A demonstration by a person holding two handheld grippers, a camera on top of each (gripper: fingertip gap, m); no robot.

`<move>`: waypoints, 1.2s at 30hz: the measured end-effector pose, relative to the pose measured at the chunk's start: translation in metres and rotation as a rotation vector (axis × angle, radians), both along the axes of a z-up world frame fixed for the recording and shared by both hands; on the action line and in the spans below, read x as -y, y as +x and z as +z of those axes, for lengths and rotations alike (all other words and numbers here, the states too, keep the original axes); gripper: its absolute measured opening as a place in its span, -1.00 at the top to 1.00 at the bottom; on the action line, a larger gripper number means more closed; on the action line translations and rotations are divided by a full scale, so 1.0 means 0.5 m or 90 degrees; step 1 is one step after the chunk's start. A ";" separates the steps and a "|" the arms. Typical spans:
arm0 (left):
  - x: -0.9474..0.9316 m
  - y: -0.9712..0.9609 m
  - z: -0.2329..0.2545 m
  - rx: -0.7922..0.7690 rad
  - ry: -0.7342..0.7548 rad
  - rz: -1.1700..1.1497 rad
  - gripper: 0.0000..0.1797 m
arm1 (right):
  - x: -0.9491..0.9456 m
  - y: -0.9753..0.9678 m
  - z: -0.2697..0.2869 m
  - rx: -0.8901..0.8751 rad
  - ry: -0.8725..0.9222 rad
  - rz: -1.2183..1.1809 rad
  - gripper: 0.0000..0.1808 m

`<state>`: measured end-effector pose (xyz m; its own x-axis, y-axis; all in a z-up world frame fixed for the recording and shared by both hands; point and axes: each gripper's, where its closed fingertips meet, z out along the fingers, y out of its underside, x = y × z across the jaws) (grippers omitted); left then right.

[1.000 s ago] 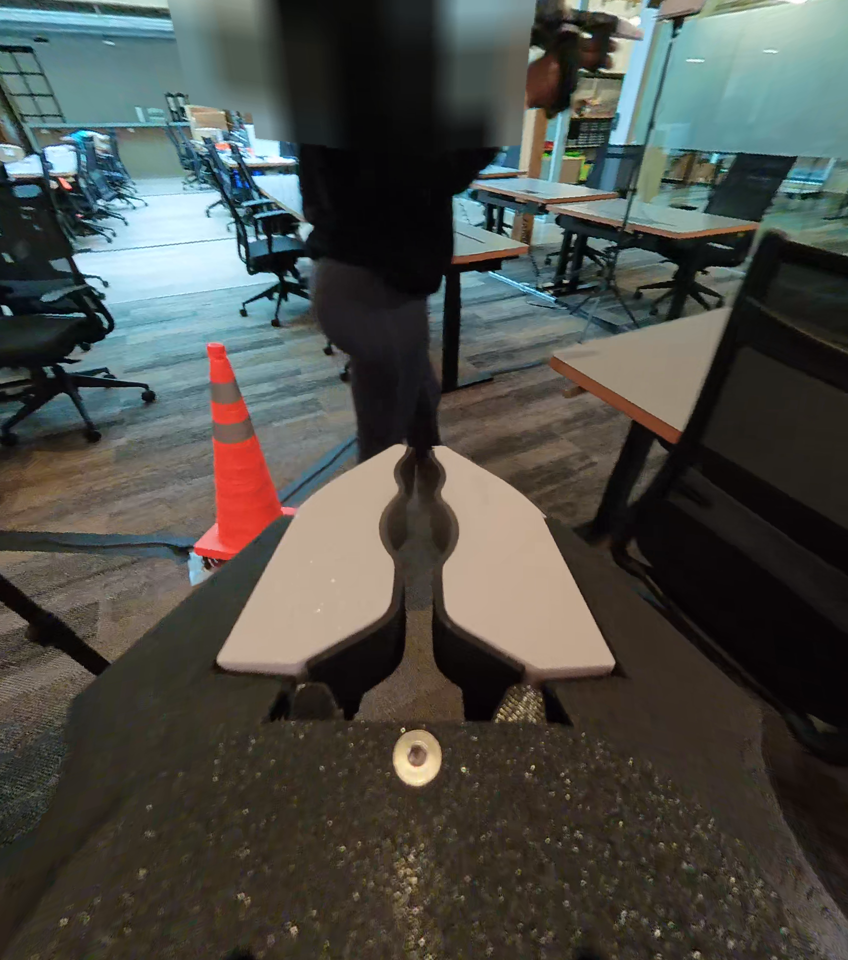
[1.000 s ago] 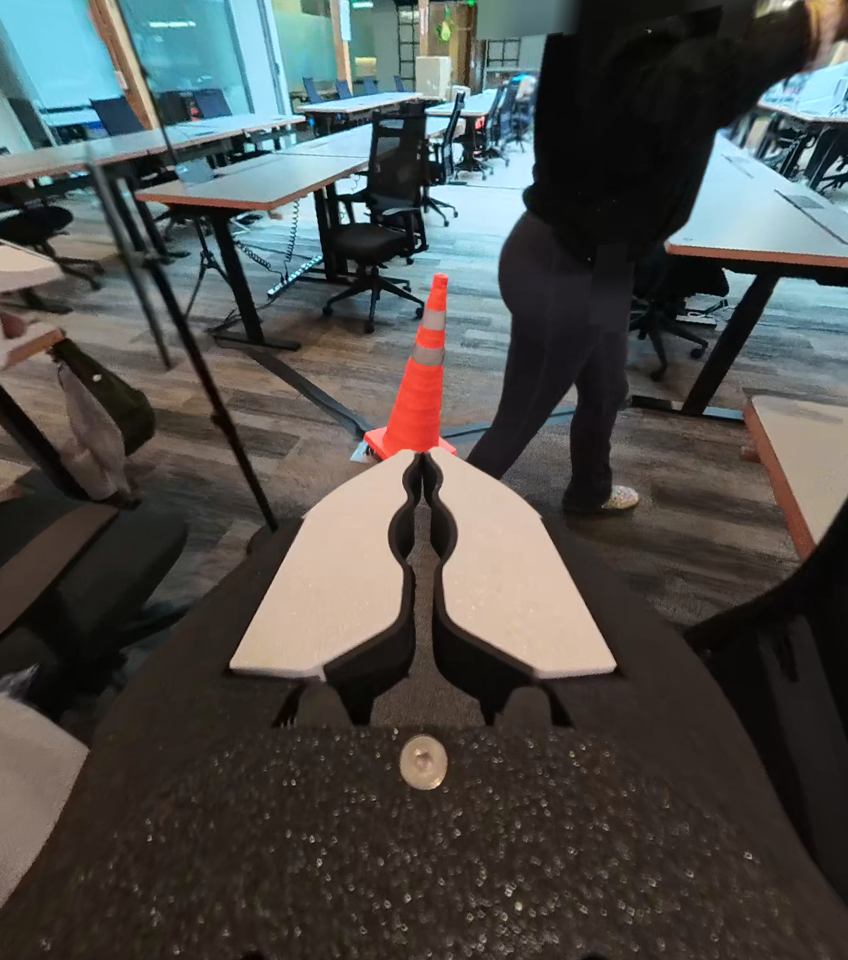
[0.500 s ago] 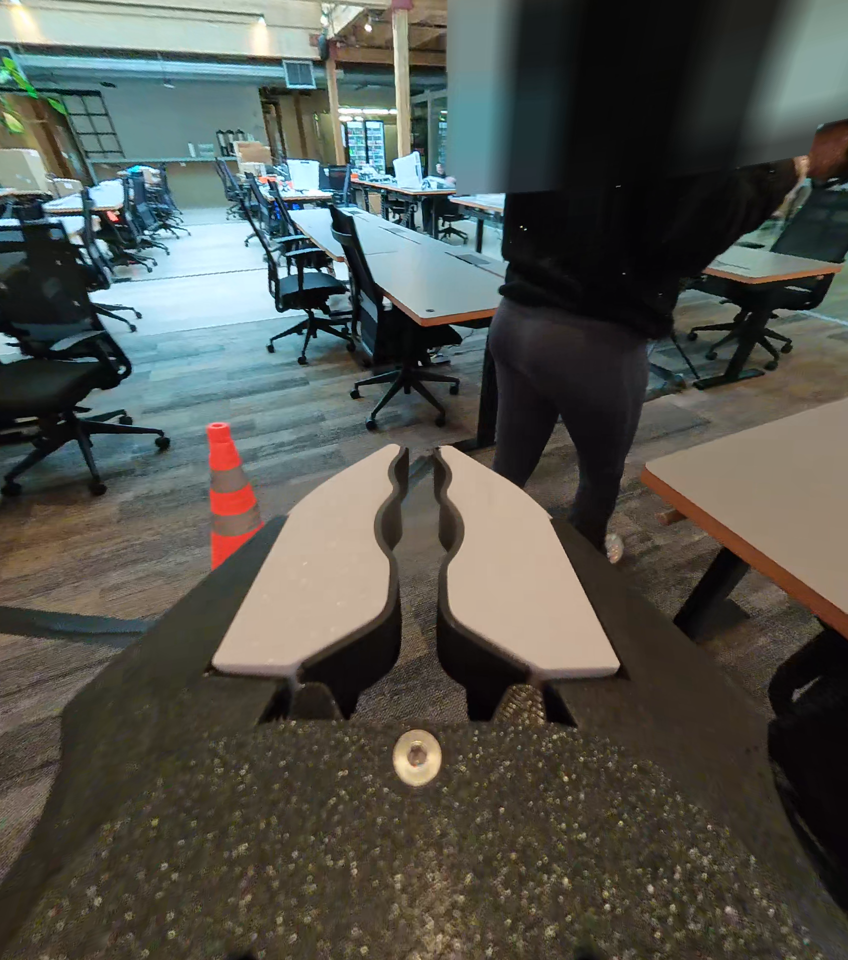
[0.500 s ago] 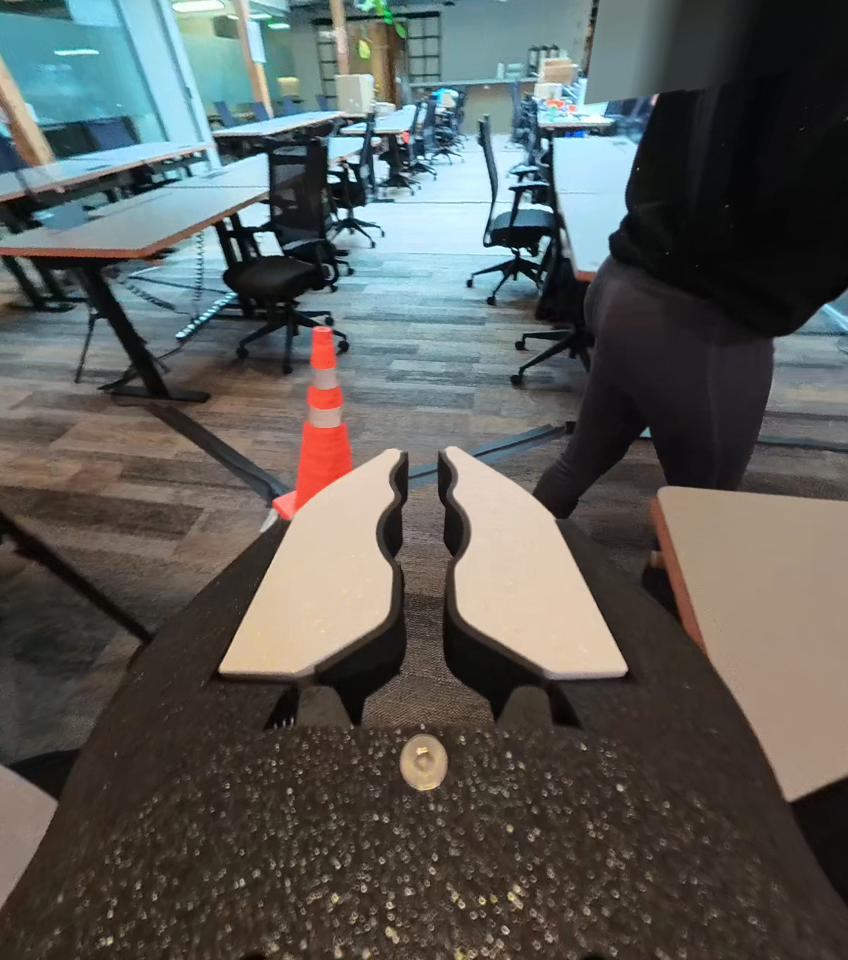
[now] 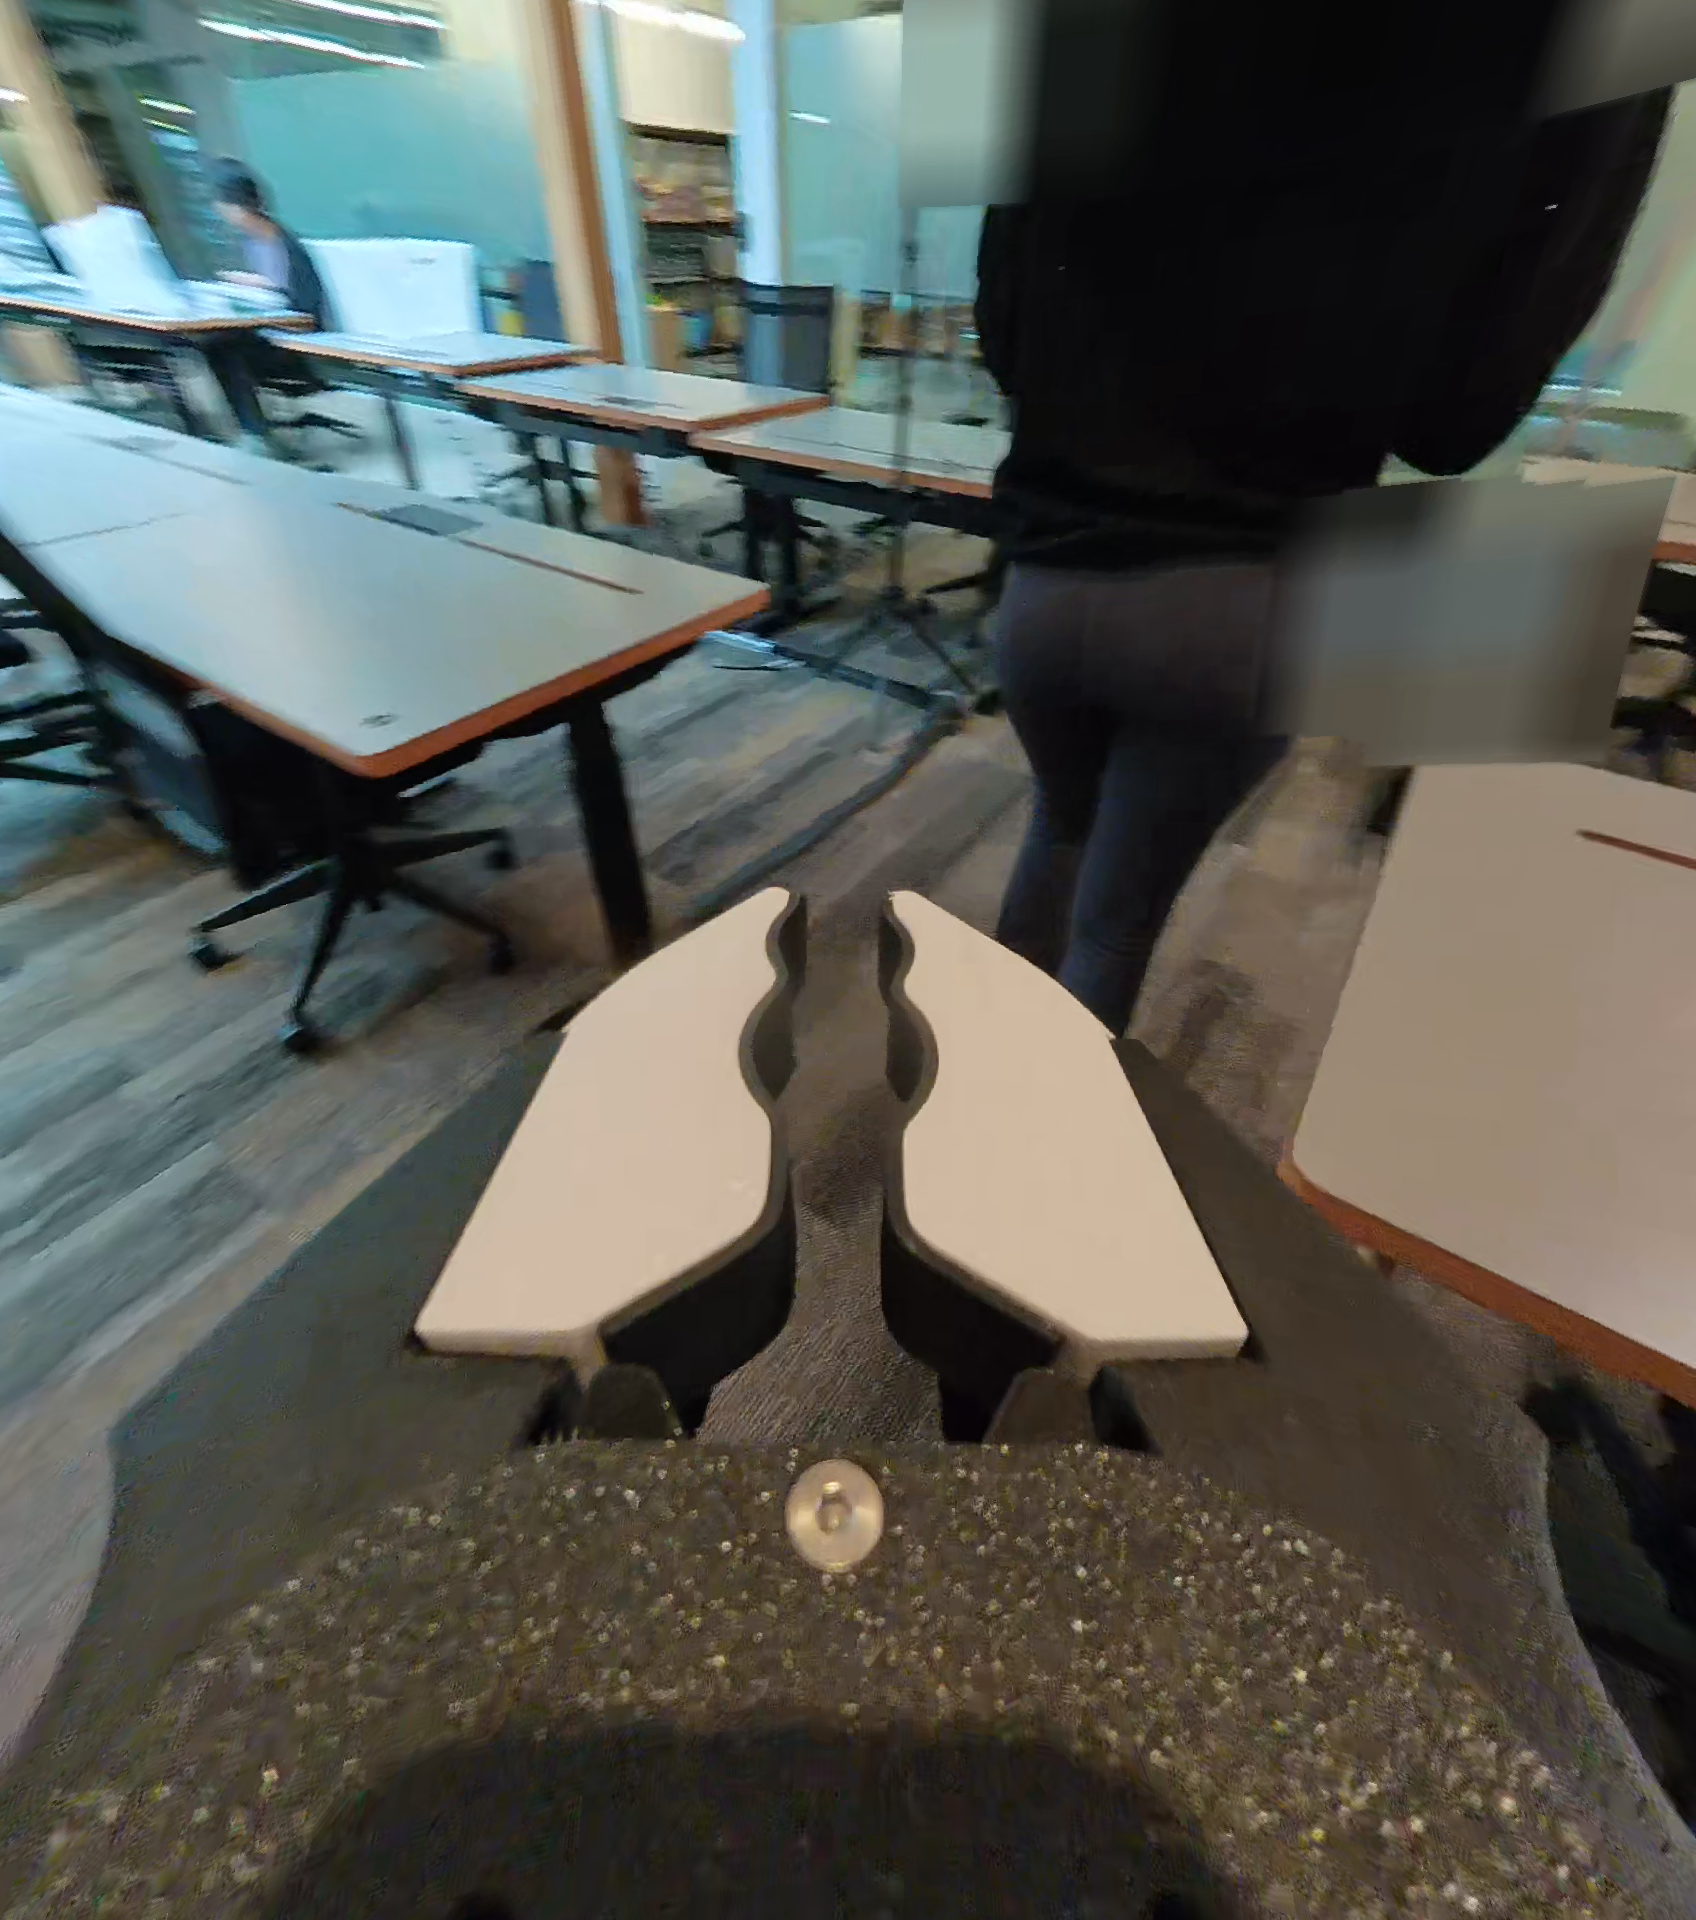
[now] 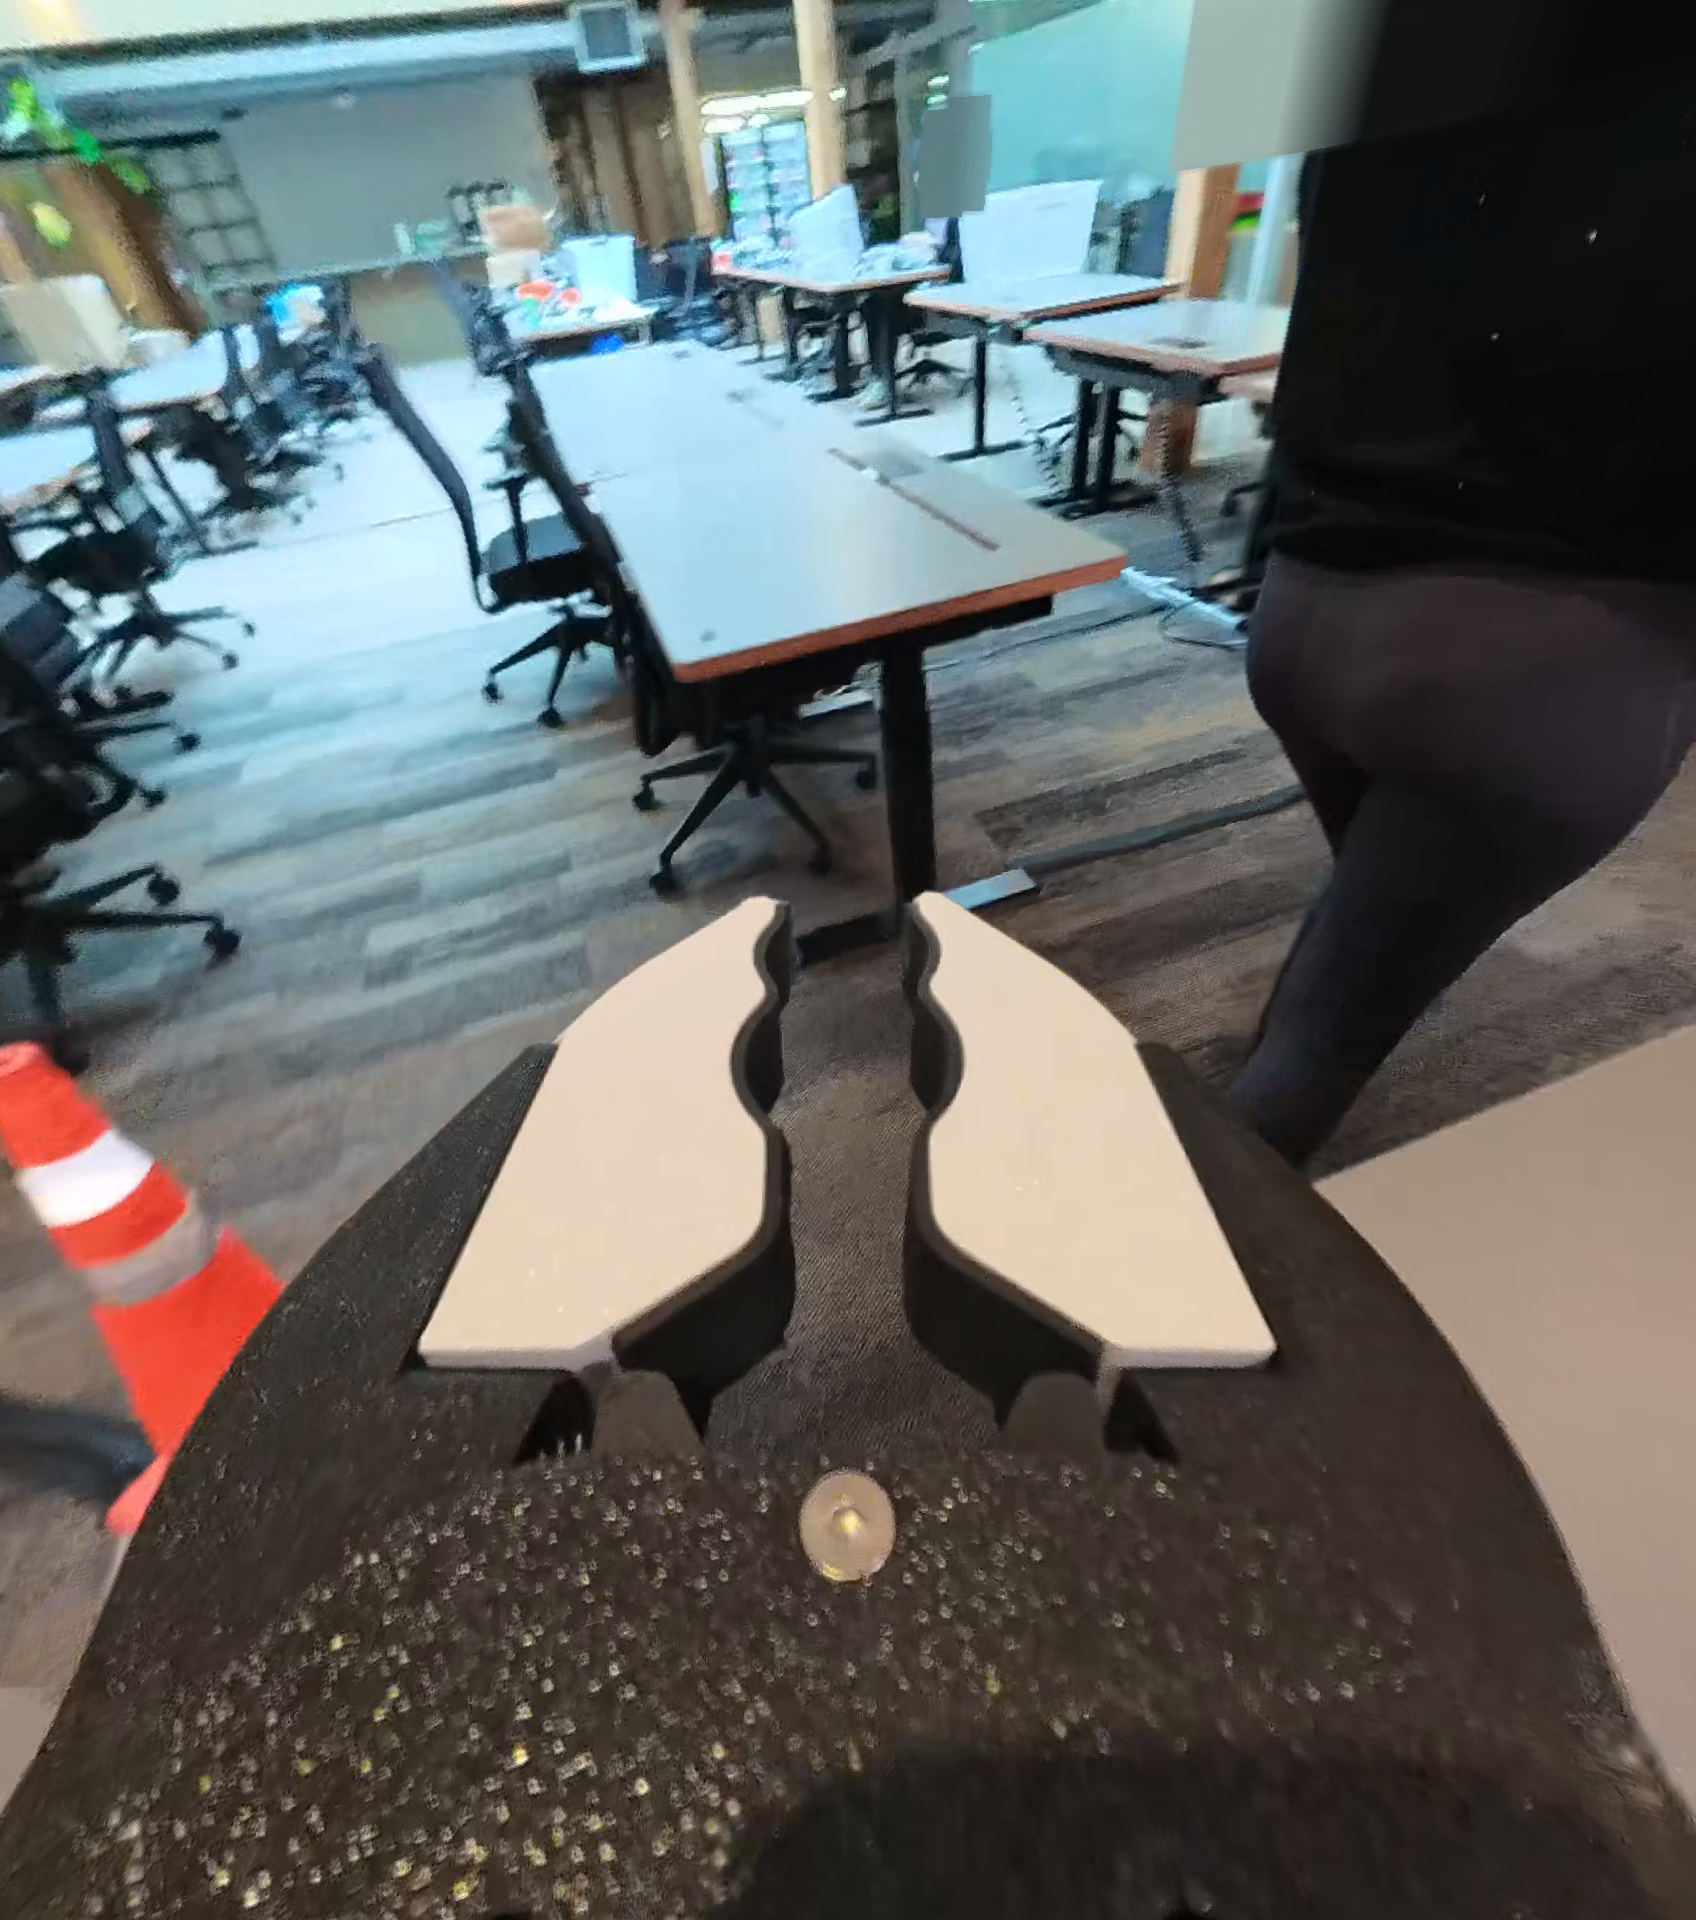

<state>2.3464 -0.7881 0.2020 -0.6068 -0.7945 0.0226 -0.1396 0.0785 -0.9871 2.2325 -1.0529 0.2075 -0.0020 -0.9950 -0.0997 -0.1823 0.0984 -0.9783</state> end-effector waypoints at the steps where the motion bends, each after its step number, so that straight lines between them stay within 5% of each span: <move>1: 0.028 0.054 0.007 -0.004 -0.005 -0.035 0.86 | 0.019 0.038 0.008 0.000 0.001 -0.021 0.78; 16: 0.524 0.749 0.011 0.064 0.045 -0.146 1.00 | 0.505 0.627 -0.061 0.040 0.035 -0.247 1.00; 23: 0.918 1.018 0.104 0.113 0.006 -0.284 1.00 | 0.791 0.844 0.034 0.070 -0.060 -0.288 1.00; 36: 1.794 1.474 0.037 0.109 -0.035 -0.465 1.00 | 1.475 1.214 0.027 0.029 -0.098 -0.432 1.00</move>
<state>3.0832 -1.6852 0.2207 -0.9779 -0.1883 -0.0907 0.0843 0.0417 -0.9956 2.8395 -1.7904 0.2210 -0.6275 -0.7781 0.0274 -0.0878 0.0357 -0.9955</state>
